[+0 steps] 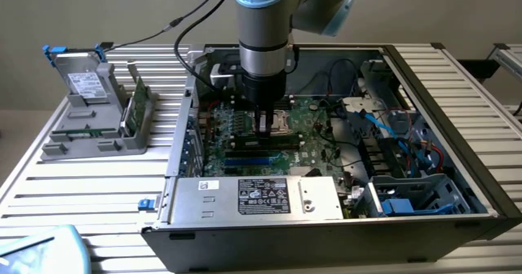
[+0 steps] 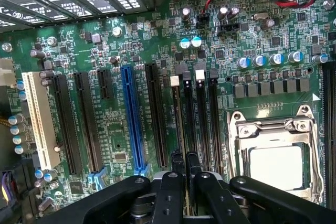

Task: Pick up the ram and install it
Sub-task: 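Press down the ram until it locks into place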

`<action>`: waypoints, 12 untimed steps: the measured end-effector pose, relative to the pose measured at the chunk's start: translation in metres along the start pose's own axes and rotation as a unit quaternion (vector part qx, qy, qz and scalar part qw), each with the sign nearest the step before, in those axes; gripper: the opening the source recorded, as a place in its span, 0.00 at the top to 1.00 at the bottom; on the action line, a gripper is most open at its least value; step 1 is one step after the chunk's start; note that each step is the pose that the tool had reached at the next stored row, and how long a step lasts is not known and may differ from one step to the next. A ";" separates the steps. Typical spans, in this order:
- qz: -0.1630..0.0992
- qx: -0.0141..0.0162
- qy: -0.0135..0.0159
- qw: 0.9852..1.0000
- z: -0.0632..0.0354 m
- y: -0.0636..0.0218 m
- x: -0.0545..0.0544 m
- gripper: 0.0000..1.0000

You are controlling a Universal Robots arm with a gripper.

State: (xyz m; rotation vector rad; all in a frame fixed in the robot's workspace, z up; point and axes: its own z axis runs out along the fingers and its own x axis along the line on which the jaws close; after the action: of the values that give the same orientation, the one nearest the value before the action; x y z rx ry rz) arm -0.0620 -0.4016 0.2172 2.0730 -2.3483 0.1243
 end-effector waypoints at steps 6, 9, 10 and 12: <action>0.000 0.000 0.000 1.000 -0.0001 0.0000 0.000 0.86; 0.000 0.000 0.000 1.000 -0.0001 0.0000 0.000 0.86; 0.000 0.000 0.000 1.000 -0.0001 0.0000 0.000 0.86; 0.000 0.000 0.000 1.000 -0.0001 0.0000 0.000 0.86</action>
State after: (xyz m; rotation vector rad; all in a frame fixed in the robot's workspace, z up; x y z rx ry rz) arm -0.0620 -0.4016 0.2172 2.0729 -2.3481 0.1242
